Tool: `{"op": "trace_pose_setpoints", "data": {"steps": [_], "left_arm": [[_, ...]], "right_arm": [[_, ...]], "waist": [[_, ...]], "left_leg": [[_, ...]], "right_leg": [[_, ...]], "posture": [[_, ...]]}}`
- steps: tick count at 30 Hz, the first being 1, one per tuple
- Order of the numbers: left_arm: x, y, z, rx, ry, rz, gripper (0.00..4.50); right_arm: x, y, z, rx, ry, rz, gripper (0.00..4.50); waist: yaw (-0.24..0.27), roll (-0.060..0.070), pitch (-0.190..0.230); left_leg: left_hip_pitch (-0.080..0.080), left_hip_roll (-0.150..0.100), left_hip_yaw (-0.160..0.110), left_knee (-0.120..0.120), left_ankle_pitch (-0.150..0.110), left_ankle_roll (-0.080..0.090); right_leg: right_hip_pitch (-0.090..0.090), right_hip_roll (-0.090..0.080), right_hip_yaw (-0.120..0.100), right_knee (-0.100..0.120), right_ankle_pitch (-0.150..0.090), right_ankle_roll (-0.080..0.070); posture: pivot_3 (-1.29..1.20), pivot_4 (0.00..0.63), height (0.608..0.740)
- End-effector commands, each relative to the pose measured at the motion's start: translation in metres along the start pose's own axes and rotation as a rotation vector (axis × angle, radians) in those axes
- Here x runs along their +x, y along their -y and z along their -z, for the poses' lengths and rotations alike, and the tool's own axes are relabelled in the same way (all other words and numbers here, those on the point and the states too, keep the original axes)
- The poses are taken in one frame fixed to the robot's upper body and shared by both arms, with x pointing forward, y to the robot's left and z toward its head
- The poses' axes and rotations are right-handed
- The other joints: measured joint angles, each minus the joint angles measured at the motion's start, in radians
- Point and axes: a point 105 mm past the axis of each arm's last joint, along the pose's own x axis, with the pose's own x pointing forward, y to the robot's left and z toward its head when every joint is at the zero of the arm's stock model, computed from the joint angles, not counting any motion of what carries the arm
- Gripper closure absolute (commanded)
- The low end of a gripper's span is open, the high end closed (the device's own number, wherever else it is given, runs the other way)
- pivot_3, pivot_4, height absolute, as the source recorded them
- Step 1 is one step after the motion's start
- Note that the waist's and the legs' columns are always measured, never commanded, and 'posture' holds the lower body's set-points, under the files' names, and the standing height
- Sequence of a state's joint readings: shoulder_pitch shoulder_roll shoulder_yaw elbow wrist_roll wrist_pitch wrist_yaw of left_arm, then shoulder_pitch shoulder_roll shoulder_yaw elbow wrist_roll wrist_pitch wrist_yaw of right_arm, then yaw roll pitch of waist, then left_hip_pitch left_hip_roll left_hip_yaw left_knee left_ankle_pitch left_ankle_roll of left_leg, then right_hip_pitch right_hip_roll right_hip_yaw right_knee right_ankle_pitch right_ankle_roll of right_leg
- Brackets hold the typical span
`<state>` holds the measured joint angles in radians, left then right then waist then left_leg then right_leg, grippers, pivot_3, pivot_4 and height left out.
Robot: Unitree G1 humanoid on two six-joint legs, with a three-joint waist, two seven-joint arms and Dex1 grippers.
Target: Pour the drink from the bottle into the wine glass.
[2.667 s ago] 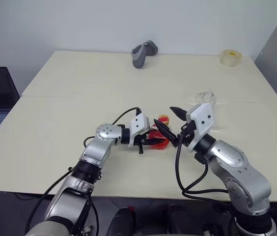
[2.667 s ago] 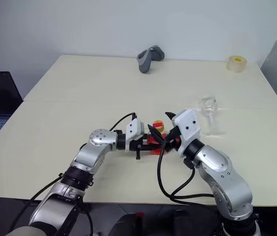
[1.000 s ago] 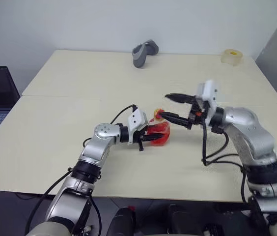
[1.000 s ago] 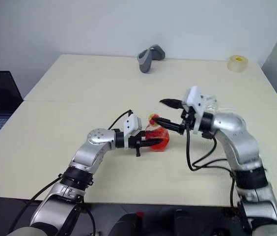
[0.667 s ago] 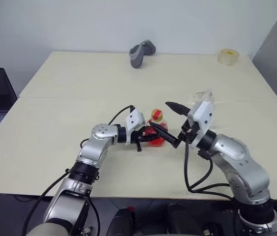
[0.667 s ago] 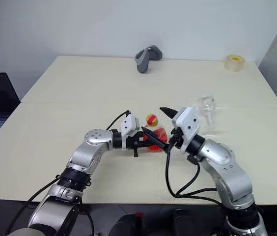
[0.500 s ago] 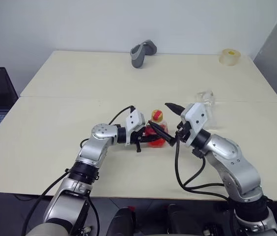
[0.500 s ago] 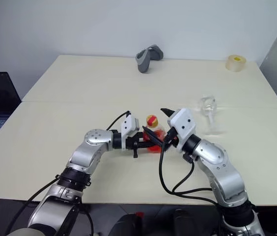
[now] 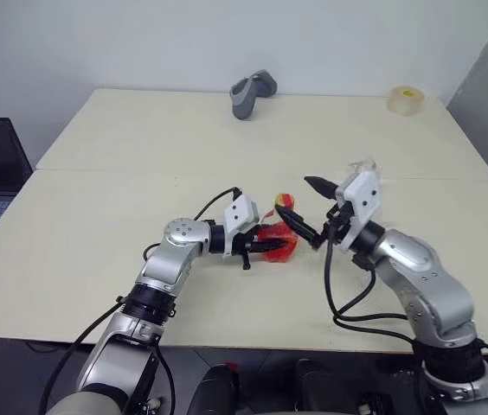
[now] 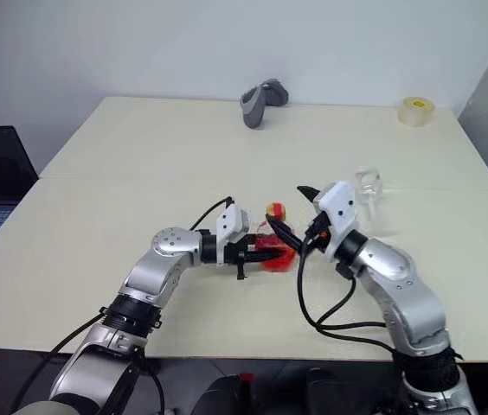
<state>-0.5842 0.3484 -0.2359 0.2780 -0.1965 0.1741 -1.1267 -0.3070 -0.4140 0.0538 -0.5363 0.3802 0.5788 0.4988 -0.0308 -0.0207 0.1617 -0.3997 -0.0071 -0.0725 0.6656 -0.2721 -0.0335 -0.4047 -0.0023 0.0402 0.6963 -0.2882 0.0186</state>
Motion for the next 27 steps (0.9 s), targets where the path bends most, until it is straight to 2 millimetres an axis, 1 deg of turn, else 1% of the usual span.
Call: {"op": "trace_pose_setpoints", "data": {"steps": [1, 5, 8, 10, 14, 15, 17, 21, 25, 27], "left_arm": [[-0.005, 0.0, -0.013, 0.056, 0.033, 0.006, 3.61], [-0.005, -0.001, -0.014, 0.061, 0.034, 0.006, 3.71], [-0.005, -0.001, -0.014, 0.065, 0.034, 0.006, 3.71], [-0.005, -0.001, -0.014, 0.066, 0.034, 0.007, 3.71], [-0.004, -0.001, -0.014, 0.068, 0.032, 0.01, 3.71], [-0.004, -0.001, -0.014, 0.068, 0.031, 0.011, 3.71], [-0.004, -0.001, -0.014, 0.07, 0.03, 0.012, 3.71], [-0.004, -0.001, -0.014, 0.074, 0.03, 0.013, 3.71], [-0.004, -0.002, -0.014, 0.075, 0.029, 0.011, 3.71], [-0.004, -0.003, -0.014, 0.076, 0.029, 0.01, 3.71]], "right_arm": [[-0.022, 0.02, -0.014, -0.023, -0.003, 0.037, 0.2], [-0.023, -0.013, -0.02, 0.015, -0.019, -0.155, 0.2], [-0.014, -0.022, -0.024, 0.009, 0.003, -0.169, 0.2], [-0.005, -0.024, -0.027, 0.004, 0.03, -0.154, 0.2], [0.012, -0.018, -0.038, -0.002, 0.106, -0.094, 0.2], [0.014, -0.018, -0.038, -0.005, 0.109, -0.09, 0.2], [0.02, -0.014, -0.032, -0.027, 0.088, -0.07, 0.2], [0.021, -0.012, -0.022, -0.088, 0.046, -0.072, 0.2], [0.019, -0.018, -0.028, -0.083, 0.079, -0.103, 0.2], [0.02, -0.018, -0.028, -0.09, 0.073, -0.101, 0.2]], "waist": [[0.001, 0.0, 0.0], [-0.003, 0.0, 0.0], [-0.003, 0.0, 0.0], [-0.002, 0.0, 0.0], [-0.001, 0.0, 0.0], [-0.001, 0.0, 0.0], [0.0, 0.0, 0.0], [0.001, 0.0, 0.0], [0.0, 0.0, 0.0], [0.0, 0.0, 0.0]], "left_leg": [[0.0, 0.0, 0.0, 0.0, 0.0, 0.0], [0.001, 0.001, 0.0, -0.001, 0.0, 0.0], [0.001, 0.001, 0.0, -0.001, 0.0, 0.0], [0.001, 0.001, 0.0, -0.001, 0.0, 0.0], [0.001, 0.001, 0.0, 0.0, 0.0, 0.0], [0.001, 0.001, 0.0, 0.0, 0.0, 0.0], [0.0, 0.001, 0.0, 0.0, 0.0, 0.0], [0.0, 0.0, 0.0, 0.0, 0.0, 0.0], [0.0, 0.0, 0.0, 0.0, 0.0, 0.0], [0.0, 0.0, 0.0, 0.0, 0.0, 0.0]], "right_leg": [[0.0, 0.0, 0.0, 0.0, 0.0, 0.0], [0.0, 0.001, 0.0, 0.0, 0.0, 0.0], [0.0, 0.002, 0.0, 0.0, 0.0, 0.0], [0.0, 0.002, 0.0, 0.0, 0.0, 0.0], [0.0, 0.001, 0.0, 0.0, 0.0, 0.0], [0.0, 0.001, 0.0, 0.0, 0.0, 0.0], [0.0, 0.001, 0.0, 0.0, 0.0, 0.0], [0.0, 0.0, 0.0, 0.0, 0.0, 0.0], [0.0, 0.0, 0.0, 0.0, 0.0, 0.0], [0.0, 0.0, 0.0, 0.0, 0.0, 0.0]], "posture": [[0.0, 0.15, 0.74], [0.0, 0.15, 0.74], [0.0, 0.15, 0.74], [0.0, 0.15, 0.74], [0.0, 0.15, 0.74], [0.0, 0.15, 0.74], [0.0, 0.15, 0.74], [0.0, 0.15, 0.74], [0.0, 0.15, 0.74], [0.0, 0.15, 0.74]]}}
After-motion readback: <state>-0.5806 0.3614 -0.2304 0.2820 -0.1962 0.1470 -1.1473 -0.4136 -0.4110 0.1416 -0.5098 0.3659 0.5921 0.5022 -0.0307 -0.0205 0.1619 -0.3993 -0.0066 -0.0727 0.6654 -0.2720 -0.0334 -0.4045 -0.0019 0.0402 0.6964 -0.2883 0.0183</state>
